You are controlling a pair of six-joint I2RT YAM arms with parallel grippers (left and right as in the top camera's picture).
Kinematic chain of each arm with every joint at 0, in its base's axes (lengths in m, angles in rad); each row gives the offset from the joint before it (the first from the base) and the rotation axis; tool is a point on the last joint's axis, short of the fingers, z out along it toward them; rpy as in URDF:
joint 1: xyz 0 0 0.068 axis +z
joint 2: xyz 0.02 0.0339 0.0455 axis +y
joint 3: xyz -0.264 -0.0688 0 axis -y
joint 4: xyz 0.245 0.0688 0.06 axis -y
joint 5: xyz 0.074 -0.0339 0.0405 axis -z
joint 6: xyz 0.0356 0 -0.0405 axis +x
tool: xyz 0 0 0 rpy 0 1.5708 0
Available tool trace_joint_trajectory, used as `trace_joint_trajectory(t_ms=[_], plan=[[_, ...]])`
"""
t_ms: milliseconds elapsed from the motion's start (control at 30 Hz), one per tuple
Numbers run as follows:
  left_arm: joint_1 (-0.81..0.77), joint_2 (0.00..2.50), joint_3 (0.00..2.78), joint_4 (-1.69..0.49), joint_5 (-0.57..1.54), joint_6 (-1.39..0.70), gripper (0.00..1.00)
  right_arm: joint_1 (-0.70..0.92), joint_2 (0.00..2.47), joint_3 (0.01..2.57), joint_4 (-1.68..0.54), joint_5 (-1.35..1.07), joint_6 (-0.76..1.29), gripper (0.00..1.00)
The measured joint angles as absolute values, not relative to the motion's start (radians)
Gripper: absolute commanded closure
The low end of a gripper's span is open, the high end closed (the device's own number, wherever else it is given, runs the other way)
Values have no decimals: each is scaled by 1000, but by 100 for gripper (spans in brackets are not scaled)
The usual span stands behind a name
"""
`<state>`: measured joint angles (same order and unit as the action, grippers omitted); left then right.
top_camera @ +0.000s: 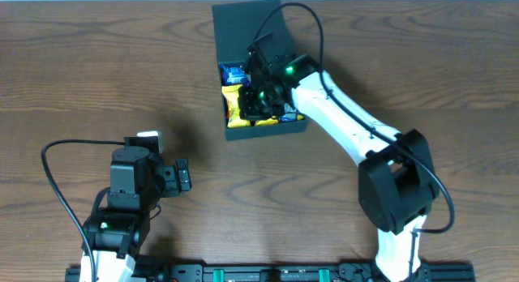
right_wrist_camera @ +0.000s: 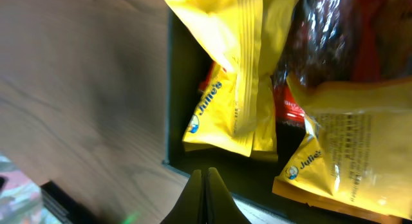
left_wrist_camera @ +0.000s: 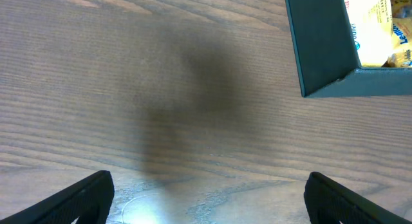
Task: Pack container
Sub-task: 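Move the right gripper over the box's front right corner, then press the yellow packets down into the box with the right gripper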
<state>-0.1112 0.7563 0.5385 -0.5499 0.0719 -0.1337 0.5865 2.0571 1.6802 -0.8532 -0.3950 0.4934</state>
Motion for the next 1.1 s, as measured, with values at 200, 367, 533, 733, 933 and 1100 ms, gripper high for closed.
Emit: trace_joint_trajectory(t_ms=[200,367,533,733,933,1100], plan=[[-111,756,538,-550,72,-134,5,625,2062,1676,-855,-369,494,99],[-111,756,538,-550,72,-134,5,649,2053,1626,-835,-350,496,99],[-111,756,538,-550,72,-134,5,659,2032,1579,-838,-342,502,99],[-111,756,538,-550,72,-134,5,683,2055,1535,-923,-332,506,99],[-111,756,538,-550,72,-134,5,689,2054,1535,-836,-368,505,99],[-111,756,538,-550,72,-134,5,696,2040,1535,-720,-385,495,99]])
